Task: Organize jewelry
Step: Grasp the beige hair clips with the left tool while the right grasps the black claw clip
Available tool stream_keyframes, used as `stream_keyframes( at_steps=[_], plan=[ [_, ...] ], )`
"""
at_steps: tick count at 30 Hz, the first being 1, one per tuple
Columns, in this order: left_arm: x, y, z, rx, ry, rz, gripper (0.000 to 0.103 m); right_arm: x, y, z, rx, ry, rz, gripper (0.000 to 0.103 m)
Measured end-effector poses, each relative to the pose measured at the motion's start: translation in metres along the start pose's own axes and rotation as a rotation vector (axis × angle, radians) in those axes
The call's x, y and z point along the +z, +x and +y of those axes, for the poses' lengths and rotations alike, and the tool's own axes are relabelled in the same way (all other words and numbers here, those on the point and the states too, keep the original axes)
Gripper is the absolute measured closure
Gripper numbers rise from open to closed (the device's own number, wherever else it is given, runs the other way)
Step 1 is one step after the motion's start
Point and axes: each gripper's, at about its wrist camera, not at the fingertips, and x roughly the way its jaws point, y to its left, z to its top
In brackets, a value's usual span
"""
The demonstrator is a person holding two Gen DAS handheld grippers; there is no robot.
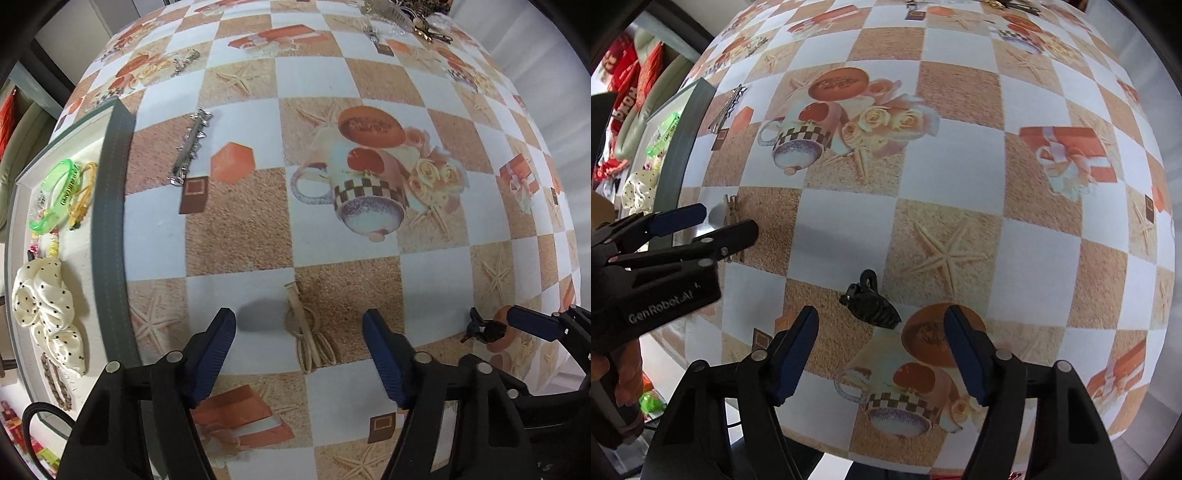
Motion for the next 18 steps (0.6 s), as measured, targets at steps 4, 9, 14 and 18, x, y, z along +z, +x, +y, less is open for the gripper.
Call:
stream_keyframes(
  at_steps=[4,9,14,18],
  plan=[
    [-0.001,0.003,-0.007,0.026,0.013,-0.005,0.036,0.002,0.006,0.006,-0.020,-0.012,0.000,0.035],
    [-0.002,0.002,-0.011,0.024,0.017,-0.015,0.051,0.004,0.009,0.019,-0.083,-0.051,-0.012,0.052],
    [0.001,-0.001,-0.014,0.019,0.018,-0.018,0.080,0.003,0.010,0.026,-0.111,-0.059,-0.019,0.069],
    [0.002,-0.006,-0.015,-0.022,0.025,-0.015,0.080,0.006,0.009,0.020,-0.097,-0.035,-0.018,0.070]
  ],
)
